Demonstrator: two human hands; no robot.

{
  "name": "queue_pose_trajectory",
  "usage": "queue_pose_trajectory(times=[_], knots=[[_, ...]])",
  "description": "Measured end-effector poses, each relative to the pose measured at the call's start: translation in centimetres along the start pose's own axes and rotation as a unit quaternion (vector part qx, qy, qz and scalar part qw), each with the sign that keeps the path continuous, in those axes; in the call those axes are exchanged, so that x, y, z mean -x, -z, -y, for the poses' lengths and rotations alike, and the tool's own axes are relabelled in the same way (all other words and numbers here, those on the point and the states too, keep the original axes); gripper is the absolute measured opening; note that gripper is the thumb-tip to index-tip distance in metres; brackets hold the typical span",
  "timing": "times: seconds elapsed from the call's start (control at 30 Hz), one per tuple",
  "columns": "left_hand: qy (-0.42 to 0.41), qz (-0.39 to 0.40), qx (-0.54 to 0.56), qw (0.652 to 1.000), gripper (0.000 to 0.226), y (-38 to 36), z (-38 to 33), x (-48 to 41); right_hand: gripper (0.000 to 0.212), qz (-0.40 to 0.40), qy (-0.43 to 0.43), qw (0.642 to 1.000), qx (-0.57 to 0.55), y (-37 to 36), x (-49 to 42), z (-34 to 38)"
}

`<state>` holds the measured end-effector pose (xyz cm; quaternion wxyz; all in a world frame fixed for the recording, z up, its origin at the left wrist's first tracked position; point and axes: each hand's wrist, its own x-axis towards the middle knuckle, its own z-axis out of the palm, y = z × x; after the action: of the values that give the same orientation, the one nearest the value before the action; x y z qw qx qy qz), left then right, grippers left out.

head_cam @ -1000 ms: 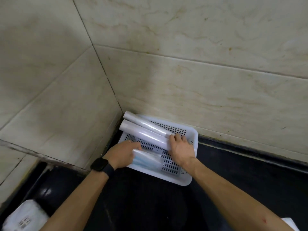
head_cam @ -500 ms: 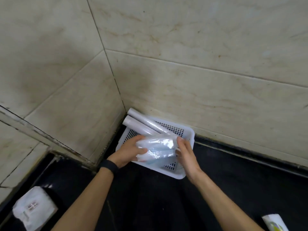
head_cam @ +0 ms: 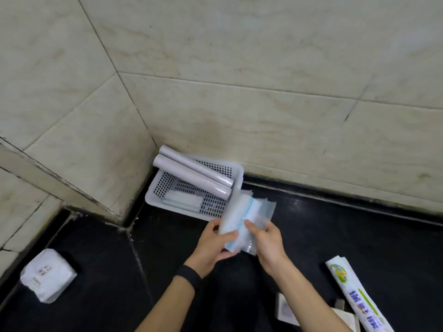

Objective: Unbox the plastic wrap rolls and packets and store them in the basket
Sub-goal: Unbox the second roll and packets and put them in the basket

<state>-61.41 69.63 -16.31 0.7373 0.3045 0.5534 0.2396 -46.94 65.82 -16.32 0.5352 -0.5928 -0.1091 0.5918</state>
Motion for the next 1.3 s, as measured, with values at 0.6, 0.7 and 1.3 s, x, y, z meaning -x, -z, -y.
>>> queue_pose_trajectory(times=[0.6,0.7,1.3], knots=[[-0.012,0.000,-0.017,1.000,0.035,-7.3,2.9,1.5,0.005,-0.023,0.135,0.962,0.237,8.7,3.8,0.3],[-0.043,-0.050,-0.088,0.994,0.038,-7.9,3.1,1.2,0.012,-0.040,0.182,0.935,0.303,8.9,4.6,0.0],[-0.069,-0.021,-0.032,0.997,0.059,-7.4,2.6,1.7,0.058,-0.012,0.363,0.792,0.490,7.5,5.4,-3.2]])
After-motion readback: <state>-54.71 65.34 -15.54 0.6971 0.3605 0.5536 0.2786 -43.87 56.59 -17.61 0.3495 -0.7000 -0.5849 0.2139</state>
